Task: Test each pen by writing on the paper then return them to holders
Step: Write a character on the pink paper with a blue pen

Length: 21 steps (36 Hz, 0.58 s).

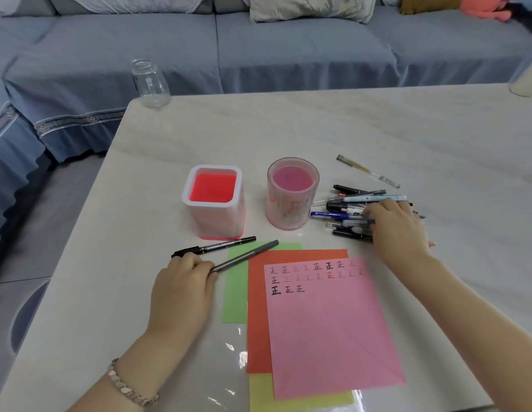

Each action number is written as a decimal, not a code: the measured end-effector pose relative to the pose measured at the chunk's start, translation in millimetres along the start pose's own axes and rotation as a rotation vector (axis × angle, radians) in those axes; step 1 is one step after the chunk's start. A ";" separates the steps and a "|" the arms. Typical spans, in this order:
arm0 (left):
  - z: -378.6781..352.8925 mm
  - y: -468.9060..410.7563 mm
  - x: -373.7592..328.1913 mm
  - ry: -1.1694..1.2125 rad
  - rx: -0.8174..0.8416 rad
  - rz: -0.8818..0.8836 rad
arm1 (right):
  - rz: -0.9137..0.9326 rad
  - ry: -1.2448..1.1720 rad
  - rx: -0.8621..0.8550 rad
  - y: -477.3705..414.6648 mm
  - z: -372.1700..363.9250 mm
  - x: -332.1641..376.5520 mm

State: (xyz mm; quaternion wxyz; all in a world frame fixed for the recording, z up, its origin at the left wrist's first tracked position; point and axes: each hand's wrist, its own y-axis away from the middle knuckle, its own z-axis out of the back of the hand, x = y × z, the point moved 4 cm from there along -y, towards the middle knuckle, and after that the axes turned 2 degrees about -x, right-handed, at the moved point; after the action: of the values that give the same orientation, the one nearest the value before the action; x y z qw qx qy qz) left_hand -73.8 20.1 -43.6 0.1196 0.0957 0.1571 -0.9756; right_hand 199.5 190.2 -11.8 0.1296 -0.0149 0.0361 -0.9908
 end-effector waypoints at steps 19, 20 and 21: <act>26.7 -0.1 -102.1 0.358 -0.180 -0.346 | 0.178 -0.943 0.390 64.2 36.3 43.0; 29.6 -2.5 -106.2 0.302 -0.217 -0.401 | 0.175 -1.004 0.450 70.4 37.1 45.5; 30.7 -5.2 -108.0 0.250 -0.231 -0.440 | 0.174 -1.055 0.497 75.5 38.8 46.4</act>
State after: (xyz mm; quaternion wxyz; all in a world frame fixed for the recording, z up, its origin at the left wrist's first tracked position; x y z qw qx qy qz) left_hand 23.2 36.8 10.7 -0.1055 0.1648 0.2981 -0.9343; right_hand 175.5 102.9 22.0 0.2104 -0.4717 -0.2655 -0.8141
